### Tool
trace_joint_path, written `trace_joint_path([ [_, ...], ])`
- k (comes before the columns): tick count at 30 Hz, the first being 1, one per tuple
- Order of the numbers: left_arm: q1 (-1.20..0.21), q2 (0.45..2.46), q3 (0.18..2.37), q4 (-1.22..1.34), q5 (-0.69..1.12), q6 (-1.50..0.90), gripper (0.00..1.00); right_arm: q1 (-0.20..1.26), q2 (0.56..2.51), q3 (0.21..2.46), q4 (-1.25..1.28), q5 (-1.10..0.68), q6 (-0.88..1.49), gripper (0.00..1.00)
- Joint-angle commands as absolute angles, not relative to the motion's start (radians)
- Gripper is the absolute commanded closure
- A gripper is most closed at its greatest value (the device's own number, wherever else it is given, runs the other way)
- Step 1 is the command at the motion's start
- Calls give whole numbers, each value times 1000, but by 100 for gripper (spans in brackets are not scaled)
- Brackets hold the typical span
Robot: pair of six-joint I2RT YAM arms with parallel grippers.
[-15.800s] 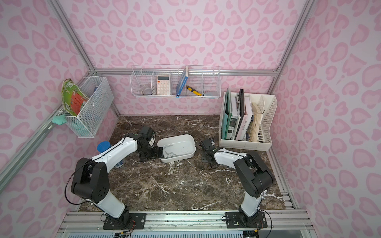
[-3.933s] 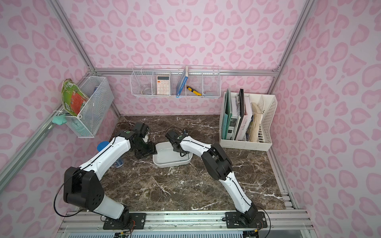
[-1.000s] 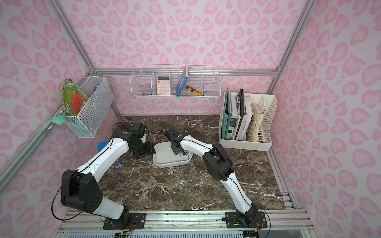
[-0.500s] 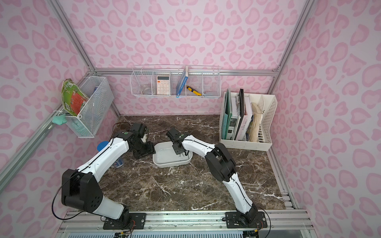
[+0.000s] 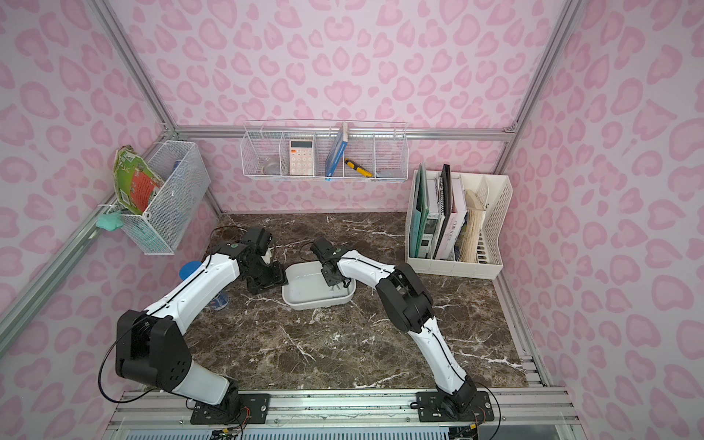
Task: Take out the screws from the storage box
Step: Pick up the screw from the storage box.
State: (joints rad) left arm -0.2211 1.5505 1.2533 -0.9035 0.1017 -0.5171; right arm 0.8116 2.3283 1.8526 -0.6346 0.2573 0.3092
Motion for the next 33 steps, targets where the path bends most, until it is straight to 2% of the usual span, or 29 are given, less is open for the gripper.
trace_joint_path([
  [1, -220, 1554, 1262, -911, 107, -511, 33, 810, 2339, 1838, -676, 236, 311, 79],
  [7, -220, 1552, 1262, -912, 104, -511, 33, 795, 2355, 1845, -713, 222, 357, 89],
  [11, -219, 1550, 1262, -911, 106, -512, 33, 797, 2331, 1839, -718, 233, 381, 92],
  [21, -219, 1549, 1261, -910, 122, -511, 33, 819, 2192, 1808, -619, 236, 448, 93],
  [33, -220, 1561, 1274, -930, 136, -497, 33, 818, 2002, 1595, -532, 327, 607, 93],
])
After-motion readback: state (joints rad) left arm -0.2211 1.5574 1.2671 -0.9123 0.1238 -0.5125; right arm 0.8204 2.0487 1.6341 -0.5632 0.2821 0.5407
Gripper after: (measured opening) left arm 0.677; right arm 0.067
